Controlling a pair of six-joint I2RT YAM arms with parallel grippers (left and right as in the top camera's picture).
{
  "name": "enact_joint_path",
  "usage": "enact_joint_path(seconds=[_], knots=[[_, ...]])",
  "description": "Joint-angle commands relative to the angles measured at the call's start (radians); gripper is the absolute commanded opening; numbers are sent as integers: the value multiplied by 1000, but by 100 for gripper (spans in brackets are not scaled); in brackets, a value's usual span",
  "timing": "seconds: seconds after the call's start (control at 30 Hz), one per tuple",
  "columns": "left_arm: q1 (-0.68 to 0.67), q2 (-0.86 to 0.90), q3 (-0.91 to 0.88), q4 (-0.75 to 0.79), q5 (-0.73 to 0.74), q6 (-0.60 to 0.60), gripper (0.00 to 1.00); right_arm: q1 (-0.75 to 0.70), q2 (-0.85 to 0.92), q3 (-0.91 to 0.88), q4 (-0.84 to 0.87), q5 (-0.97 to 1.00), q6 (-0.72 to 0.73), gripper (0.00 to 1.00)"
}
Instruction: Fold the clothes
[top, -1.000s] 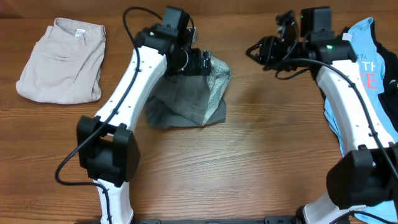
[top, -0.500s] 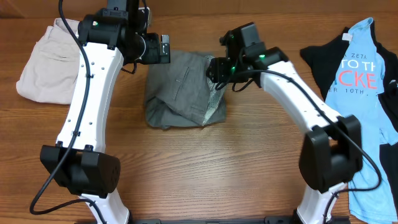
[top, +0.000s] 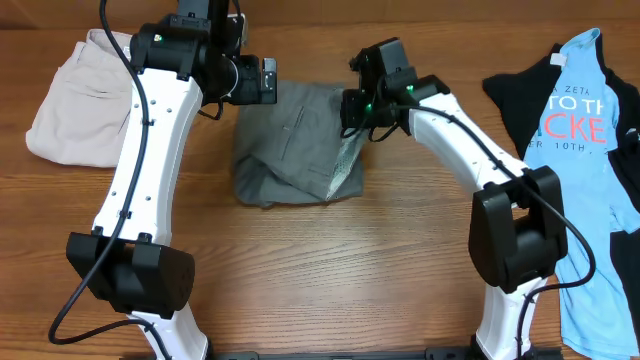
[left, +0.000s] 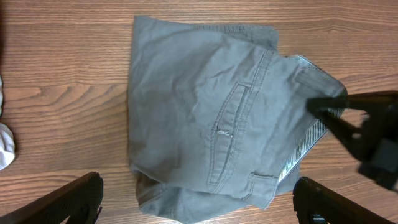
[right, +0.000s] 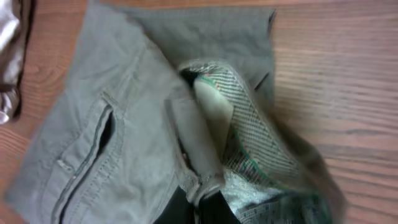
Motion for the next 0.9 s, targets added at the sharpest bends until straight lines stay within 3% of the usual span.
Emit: enact_joint_path(seconds=[0.0, 0.1, 0.37, 0.43, 0.63, 0.87], knots=[[-5, 0, -7, 1, -6, 23, 100, -41, -20, 88, -40, 65, -3, 4], [-5, 0, -7, 0, -6, 37, 100, -73, -7, 84, -84, 150, -4, 4], [-6, 0, -7, 0, -6, 42, 100, -111, 59, 82, -96, 137, -7, 7], [-6, 0, -7, 3, -6, 42, 100, -119, 45, 105, -124, 137, -6, 33], [-33, 1, -7, 34, -3, 45, 100, -178, -19, 288, -336, 137, 1, 92], [-199, 45, -7, 127, -6, 68, 100, -382, -42, 389, -543, 66, 45, 100]])
